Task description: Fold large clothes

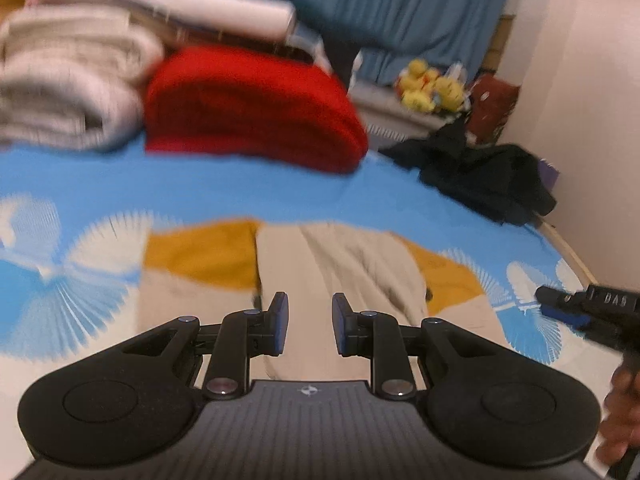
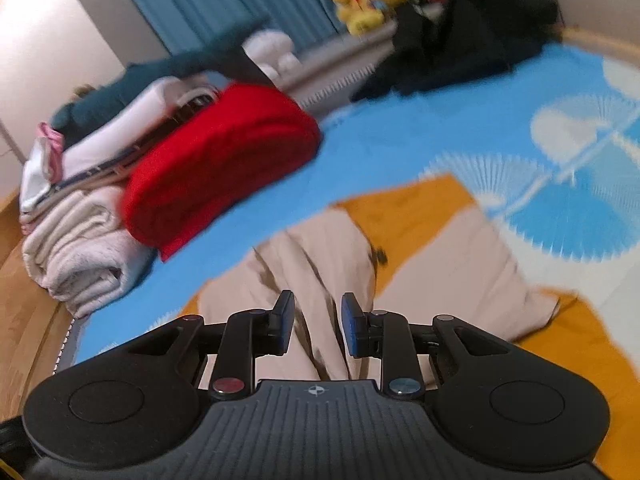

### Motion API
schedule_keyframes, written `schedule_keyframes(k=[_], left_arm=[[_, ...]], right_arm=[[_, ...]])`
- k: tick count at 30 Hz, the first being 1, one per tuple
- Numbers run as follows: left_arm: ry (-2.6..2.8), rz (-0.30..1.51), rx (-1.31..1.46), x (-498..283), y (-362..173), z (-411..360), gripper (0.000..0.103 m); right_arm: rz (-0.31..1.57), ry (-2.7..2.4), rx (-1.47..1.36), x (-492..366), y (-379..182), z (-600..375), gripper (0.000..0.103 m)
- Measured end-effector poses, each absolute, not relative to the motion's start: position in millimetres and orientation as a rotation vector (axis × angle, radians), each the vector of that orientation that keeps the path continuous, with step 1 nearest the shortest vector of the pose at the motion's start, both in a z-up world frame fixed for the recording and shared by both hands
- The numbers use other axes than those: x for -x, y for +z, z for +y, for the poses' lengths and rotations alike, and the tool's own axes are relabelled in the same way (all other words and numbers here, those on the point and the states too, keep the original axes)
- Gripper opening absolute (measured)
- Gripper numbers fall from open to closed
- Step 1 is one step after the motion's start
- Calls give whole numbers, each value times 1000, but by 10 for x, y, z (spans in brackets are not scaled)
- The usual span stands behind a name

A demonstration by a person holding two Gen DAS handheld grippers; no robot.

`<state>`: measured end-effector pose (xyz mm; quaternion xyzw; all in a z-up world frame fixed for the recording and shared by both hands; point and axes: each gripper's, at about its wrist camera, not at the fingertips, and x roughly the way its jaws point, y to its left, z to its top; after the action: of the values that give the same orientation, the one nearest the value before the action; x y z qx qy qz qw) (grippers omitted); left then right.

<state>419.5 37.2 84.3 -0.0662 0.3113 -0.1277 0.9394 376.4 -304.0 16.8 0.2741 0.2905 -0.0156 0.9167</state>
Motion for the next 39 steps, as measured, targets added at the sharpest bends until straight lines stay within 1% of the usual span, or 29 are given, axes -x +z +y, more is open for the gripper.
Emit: schedule_keyframes(k=[3,6,11,17,19,26,30,32,33,37,39], left_arm=[[-252,546,87,-3835,1156,568,25],[-201,485,73,-3304,1503,826,26],[-152,425,65,-2263,1986,1227,27],[-95,378,65,-1096,2262,1525,27],[-84,364,73,-741,2314,1600,27],[-88,306,71,458,2536,1752,27],[-117,259,85,963,2727,1761,28],[-140,235,102,1142,2824,1754,34],[-150,224,106,1208,2851,1742,35],[-184,210,103,1272,2818,1625,37],[-187,230,106,1175,2673,1558,37]], right_arm=[[532,-2,-518,-3575,445,-3097,28],[461,22,-498,-3283,763,-3159,28],[337,39,-487,-2431,1273,-3286,29],[220,30,-439,-1160,1677,-3403,30],[173,9,-412,-766,1834,-3475,32],[31,-93,-395,535,2293,-3906,33],[-53,-153,-392,1178,2511,-4186,33],[-99,-186,-382,1443,2660,-4319,33],[-129,-203,-381,1585,2758,-4404,34],[-208,-266,-336,1932,3046,-4625,47],[-206,-277,-310,1913,3082,-4669,47]])
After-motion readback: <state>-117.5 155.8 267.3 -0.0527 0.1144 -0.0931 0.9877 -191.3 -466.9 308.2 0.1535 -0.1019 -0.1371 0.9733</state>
